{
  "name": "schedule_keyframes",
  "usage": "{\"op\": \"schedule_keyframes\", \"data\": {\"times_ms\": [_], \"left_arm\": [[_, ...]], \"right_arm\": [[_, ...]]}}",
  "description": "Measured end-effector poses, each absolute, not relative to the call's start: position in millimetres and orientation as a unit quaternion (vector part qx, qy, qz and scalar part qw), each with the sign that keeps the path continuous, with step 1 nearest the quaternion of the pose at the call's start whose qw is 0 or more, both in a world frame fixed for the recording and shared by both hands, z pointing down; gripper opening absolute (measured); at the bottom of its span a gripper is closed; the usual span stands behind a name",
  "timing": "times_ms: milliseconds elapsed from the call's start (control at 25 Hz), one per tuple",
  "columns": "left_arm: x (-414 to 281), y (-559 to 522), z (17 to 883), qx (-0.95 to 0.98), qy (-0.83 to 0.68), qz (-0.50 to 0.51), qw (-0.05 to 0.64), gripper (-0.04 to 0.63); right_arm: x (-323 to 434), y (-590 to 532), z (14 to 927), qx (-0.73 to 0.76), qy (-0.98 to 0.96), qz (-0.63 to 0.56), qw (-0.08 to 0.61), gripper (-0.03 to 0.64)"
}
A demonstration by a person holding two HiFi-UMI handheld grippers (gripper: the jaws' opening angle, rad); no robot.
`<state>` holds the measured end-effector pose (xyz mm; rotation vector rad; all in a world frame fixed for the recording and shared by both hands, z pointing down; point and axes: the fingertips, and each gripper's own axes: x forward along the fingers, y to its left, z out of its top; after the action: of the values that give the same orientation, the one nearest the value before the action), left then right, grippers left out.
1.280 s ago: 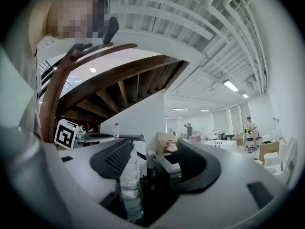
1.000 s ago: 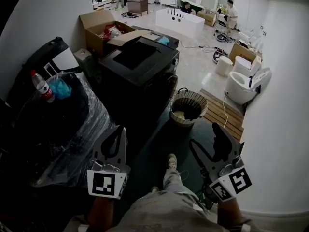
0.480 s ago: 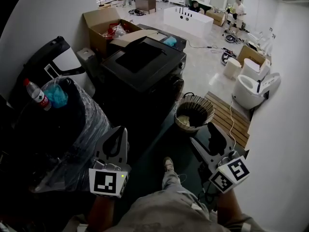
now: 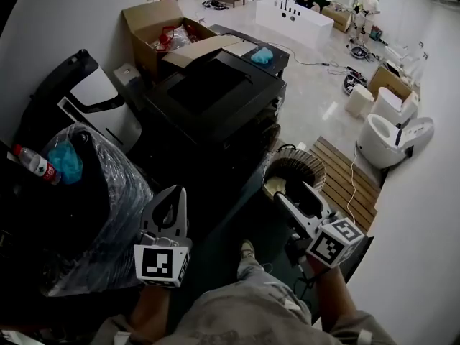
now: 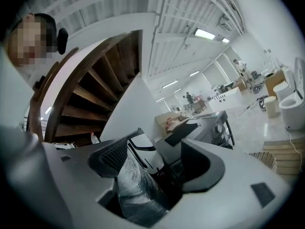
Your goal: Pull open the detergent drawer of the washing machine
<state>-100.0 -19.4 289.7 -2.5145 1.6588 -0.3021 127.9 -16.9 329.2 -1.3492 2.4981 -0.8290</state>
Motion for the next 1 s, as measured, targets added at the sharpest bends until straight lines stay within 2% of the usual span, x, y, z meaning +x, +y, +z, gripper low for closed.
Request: {"op": "schedule_keyframes", "data": {"times_ms": [520, 1000], "left_arm": [[-89, -119, 341, -0.787, 0.604, -0.125, 0.007, 0.017], [-107, -171, 384, -0.774, 0.618, -0.137, -0.012, 0.017]], "right_arm": [[107, -146, 437, -0.36, 0.81, -0.453, 0.095, 0.35], [68, -211, 503, -0.325, 0.752, -0.553, 0.151, 0.376]]}}
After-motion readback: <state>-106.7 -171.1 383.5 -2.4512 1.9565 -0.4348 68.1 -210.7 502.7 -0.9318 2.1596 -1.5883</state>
